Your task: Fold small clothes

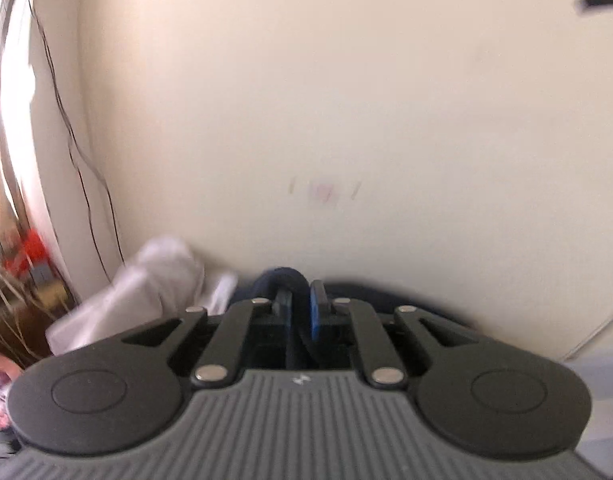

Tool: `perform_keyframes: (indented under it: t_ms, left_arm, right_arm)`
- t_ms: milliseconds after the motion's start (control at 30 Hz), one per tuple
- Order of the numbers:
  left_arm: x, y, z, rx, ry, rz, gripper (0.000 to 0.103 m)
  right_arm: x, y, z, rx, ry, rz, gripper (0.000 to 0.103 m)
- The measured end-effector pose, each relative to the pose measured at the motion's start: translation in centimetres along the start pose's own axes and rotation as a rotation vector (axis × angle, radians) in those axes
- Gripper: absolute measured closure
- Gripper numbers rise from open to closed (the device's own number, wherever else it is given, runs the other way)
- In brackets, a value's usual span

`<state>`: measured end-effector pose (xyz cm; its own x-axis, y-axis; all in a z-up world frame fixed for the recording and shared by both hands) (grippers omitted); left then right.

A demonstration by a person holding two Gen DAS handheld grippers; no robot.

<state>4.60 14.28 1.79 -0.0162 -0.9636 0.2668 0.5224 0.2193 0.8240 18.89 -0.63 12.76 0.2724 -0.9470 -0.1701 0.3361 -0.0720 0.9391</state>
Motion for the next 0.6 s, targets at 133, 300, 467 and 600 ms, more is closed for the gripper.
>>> perform_keyframes:
  t_ms: [133, 300, 467, 600]
  left_arm:
    - [0.4, -0.2, -0.1, -0.009, -0.037, -0.013, 0.000]
    - [0.7, -0.5, 0.3, -0.004, -0.093, -0.019, 0.000]
    - [1.5, -0.4, 0.4, -0.012, -0.175, -0.024, 0.000]
    - [3.2, -0.9, -0.2, -0.074, -0.222, -0.058, 0.000]
  right_arm:
    - [2.2, 1.3, 8.3, 0.096, -0.003, 0.007, 0.092]
    - [4.5, 0.2, 18.6, 0.179, 0.063, -0.002, 0.092]
    - [5.8, -4.4, 26.7, 0.000, 0.300, 0.147, 0.085]
    - [8.7, -6.0, 31.5, 0.063, 0.293, 0.124, 0.043]
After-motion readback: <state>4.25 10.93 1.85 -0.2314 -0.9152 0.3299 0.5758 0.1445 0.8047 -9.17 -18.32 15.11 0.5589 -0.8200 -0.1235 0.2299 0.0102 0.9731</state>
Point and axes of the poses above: each gripper's, at about its wrist camera, not at the fingertips, and z roughly against the way its jaws point, x to its right, y to its top, the point moved 3 cm from there along -z, roughly the way its jaws point, and after that the axes turned 4 degrees about -x, right-handed, at the moved point
